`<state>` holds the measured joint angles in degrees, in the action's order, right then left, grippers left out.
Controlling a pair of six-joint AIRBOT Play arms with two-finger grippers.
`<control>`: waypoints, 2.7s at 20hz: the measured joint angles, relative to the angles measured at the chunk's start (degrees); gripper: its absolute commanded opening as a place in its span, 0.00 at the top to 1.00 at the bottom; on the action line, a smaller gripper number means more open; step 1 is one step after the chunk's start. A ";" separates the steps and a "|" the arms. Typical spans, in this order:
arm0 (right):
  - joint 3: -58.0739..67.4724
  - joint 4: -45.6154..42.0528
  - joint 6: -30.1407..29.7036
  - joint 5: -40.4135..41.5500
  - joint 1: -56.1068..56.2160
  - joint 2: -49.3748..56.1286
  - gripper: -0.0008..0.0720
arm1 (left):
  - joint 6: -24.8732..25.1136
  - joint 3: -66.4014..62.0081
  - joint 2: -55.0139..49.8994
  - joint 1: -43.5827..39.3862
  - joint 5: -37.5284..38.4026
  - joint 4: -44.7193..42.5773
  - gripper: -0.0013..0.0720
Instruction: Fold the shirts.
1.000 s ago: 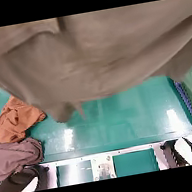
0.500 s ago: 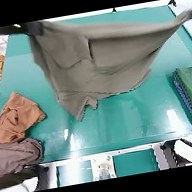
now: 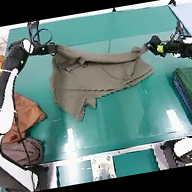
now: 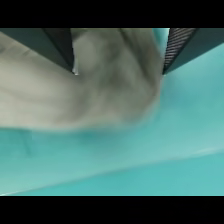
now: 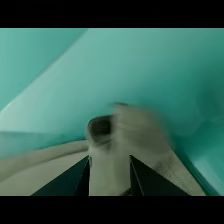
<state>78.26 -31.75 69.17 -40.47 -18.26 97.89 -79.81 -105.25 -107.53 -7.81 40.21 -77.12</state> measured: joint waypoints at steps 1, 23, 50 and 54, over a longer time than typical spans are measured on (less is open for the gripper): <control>2.25 -0.87 -0.17 -2.62 -1.01 1.03 0.59 | -0.09 -1.38 -0.15 0.96 2.19 0.90 0.13; -17.88 -12.22 1.11 -20.70 -14.91 -7.69 0.53 | -1.75 19.69 -0.76 10.29 49.72 17.29 0.65; 10.16 -5.92 2.47 -23.80 -12.50 -32.39 0.97 | 2.23 -14.01 26.12 6.99 34.49 20.83 0.95; 15.80 -6.51 2.47 -16.50 -13.16 -45.66 0.97 | 5.44 -15.56 42.93 6.95 23.69 20.85 0.95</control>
<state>94.06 -38.26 71.64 -56.97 -31.42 52.23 -74.37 -120.81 -64.60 -0.86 63.90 -56.27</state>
